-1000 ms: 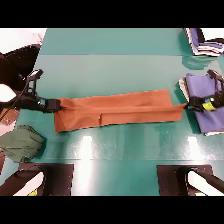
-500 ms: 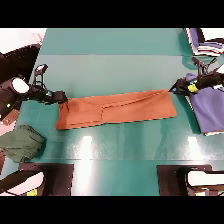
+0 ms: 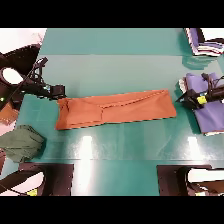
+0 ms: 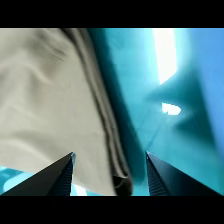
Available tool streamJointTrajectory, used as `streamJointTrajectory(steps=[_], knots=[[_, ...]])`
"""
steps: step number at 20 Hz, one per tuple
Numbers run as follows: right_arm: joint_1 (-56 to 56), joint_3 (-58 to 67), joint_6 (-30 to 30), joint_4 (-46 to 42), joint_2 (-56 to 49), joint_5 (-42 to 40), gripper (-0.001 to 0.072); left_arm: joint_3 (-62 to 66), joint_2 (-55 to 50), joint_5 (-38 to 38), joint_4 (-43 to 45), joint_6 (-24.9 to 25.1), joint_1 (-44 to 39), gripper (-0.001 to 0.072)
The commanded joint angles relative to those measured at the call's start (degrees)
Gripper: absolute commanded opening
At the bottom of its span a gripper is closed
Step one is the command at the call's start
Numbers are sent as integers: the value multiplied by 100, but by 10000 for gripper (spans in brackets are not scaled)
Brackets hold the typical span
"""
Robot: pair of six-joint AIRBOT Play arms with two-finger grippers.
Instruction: Fold the shirts.
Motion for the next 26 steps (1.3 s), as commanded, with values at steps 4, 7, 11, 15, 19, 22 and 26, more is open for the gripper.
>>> streamJointTrajectory(steps=[4, 7, 11, 15, 19, 22, 26], knots=[[487, -227, -417, 933, -590, -382, 500, 22, -46, 109, -903, 83, -55, 26], [763, -96, -623, 1200, -728, -459, 173, 22, -46, 503, -894, 22, -577, 26], [809, 487, -702, 1228, -422, 81, 14, 98, -529, 1222, -929, -264, -1480, 25], [1045, 1180, -291, 1231, 365, 564, 14, 841, -1751, 1270, -1110, -260, -2363, 25], [1685, 1823, 125, 1237, 955, 612, 14, 1674, -2881, 1292, -1252, -262, -3062, 25], [2264, 2317, 354, 1287, 1054, 616, 14, 2009, -3324, 1410, -1300, -262, -3338, 25], [2903, 2634, 352, 1954, 1049, 455, 14, 2122, -3515, 1462, -1495, -258, -3392, 25]])
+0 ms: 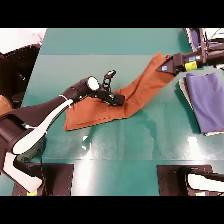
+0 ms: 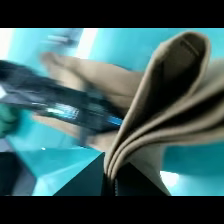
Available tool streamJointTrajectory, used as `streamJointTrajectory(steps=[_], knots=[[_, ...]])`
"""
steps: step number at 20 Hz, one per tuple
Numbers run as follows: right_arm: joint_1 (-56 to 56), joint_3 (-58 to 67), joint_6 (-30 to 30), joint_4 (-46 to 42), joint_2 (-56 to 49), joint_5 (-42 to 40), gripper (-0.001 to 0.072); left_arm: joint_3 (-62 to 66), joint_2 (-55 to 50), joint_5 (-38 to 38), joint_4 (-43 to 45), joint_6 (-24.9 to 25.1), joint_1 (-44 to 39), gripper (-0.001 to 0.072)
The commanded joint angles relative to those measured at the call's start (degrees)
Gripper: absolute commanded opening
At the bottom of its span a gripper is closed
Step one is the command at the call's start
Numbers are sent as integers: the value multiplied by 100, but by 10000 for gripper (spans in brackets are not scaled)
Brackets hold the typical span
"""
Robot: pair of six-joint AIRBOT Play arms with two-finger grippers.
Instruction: Fold the shirts.
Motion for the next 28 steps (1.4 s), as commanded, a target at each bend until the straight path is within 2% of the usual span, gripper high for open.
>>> streamJointTrajectory(steps=[1, 5, 8, 12, 15, 18, 19, 20, 21, 23, 25, 28], knots=[[557, 282, 85, 411, 59, -166, 14, 140, -208, 55, -120, 2, -105, 26], [1001, 282, 79, 409, 59, -391, 14, 142, -192, -46, 55, -2, -28, 25], [1423, 282, 13, 407, 55, -678, 14, 140, 125, -396, 343, -4, 420, 25], [2483, 282, -181, 407, -173, -1561, 15, 140, 1279, -957, 1333, 0, 1565, 25], [3591, 286, -308, 402, -782, -2549, 25, 140, 2306, -1248, 2024, 0, 2562, 26], [4380, 822, -673, 348, -1687, -3018, 304, 140, 3167, -1342, 2448, 0, 3436, 26], [4505, 1088, -713, 341, -1976, -2907, 489, 140, 3388, -1377, 2476, 2, 3687, 26], [4533, 1353, -715, 343, -2212, -2588, 554, 140, 3554, -1425, 2476, 2, 3884, 26], [4481, 1591, -699, 328, -2378, -2197, 549, 140, 3687, -1462, 2476, 2, 4059, 26], [4218, 1788, -402, 83, -2474, -1550, 458, 140, 3807, -1519, 2476, 2, 4236, 26], [3845, 1482, -339, -354, -2247, -1209, 451, 133, 3810, -1692, 2479, 31, 4269, 26], [3086, 306, -103, -975, -1574, -1228, 451, 133, 3810, -1862, 2463, 44, 4269, 26]])
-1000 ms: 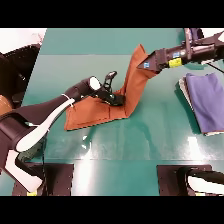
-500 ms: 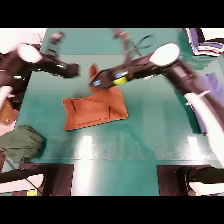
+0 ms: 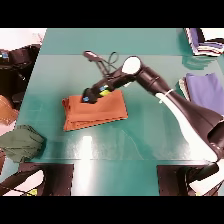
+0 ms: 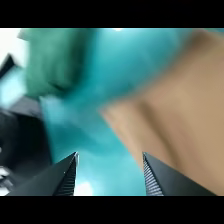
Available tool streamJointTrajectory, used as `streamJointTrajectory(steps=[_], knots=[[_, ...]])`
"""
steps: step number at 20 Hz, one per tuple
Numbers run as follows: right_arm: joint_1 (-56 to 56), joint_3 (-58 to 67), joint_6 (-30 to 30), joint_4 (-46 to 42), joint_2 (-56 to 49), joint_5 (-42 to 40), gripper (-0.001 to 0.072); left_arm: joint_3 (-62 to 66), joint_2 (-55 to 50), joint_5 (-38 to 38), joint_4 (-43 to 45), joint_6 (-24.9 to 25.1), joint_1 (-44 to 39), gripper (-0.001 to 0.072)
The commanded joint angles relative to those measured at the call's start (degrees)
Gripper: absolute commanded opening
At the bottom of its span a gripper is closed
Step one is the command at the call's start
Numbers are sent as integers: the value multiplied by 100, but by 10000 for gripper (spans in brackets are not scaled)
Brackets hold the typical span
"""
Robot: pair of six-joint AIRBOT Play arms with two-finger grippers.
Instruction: Fold the shirts.
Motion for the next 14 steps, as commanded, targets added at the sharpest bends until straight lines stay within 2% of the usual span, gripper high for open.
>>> streamJointTrajectory(steps=[1, 4, 5, 6, 7, 10, 14], knots=[[-833, -1128, 275, -680, 603, 153, 451, 0, 74, -195, 35, 22, 103, 27], [-1810, -2549, 560, -741, 1191, -306, 451, 0, 74, -238, -15, 22, 85, 26], [-2070, -2916, 605, -688, 1270, -470, 474, 0, 74, -232, -103, 22, 87, 26], [-2326, -3215, 605, -551, 1276, -586, 609, 0, 70, -216, -164, 22, 85, 26], [-2494, -3432, 597, -323, 1224, -656, 630, 0, 70, -219, -227, 22, 85, 26], [-2546, -3567, 417, 260, 763, -627, 626, 0, 48, -210, -273, 24, 85, 26], [-1985, -3110, 76, 1176, -44, -654, 615, 0, 46, -192, -313, 24, 85, 26]])
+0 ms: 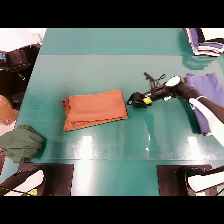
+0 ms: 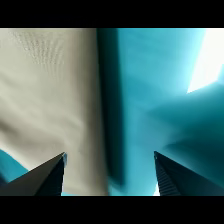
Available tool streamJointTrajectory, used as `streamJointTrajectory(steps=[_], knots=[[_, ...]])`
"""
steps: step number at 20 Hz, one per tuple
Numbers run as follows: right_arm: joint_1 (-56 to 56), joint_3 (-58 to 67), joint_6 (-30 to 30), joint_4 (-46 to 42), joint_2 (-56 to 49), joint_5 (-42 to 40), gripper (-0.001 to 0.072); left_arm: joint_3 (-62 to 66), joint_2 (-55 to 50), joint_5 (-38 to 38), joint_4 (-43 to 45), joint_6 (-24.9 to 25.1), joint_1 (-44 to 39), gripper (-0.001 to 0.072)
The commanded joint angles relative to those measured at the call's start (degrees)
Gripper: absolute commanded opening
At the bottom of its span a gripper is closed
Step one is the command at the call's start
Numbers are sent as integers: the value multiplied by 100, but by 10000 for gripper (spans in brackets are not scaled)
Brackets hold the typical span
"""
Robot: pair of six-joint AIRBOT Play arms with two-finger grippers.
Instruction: Fold the shirts.
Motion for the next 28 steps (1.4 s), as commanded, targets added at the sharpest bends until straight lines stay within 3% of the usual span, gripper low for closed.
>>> streamJointTrajectory(steps=[1, 3, 6, 7, 9, 14, 20, 23, 28], knots=[[413, 422, -205, 697, -680, -35, 588, 0, -4, 13, -57, 0, 2, 26], [745, 975, -203, 699, -1025, -26, 534, -20, -4, 7, -153, 0, 2, 26], [1045, 1674, -205, 662, -1309, -92, 282, -157, -4, -7, -426, 0, 2, 26], [1067, 1882, -203, 638, -1364, -70, 138, -212, -4, -11, -485, 2, 2, 26], [994, 2151, -201, 638, -1342, -81, 13, -254, -17, -37, -459, 0, -46, 25], [-46, 2194, -118, 632, -625, -302, 15, -254, -17, 87, -455, 2, -815, 25], [-2599, 1729, -68, 616, 710, -597, 14, -254, -17, 686, -461, -9, -1768, 25], [-3727, 1650, -59, 184, 1082, -664, 14, -254, -17, 813, -490, -46, -1958, 25], [-4666, 1652, -59, 76, 1180, -892, 14, -254, -17, 809, -566, -68, -1961, 25]])
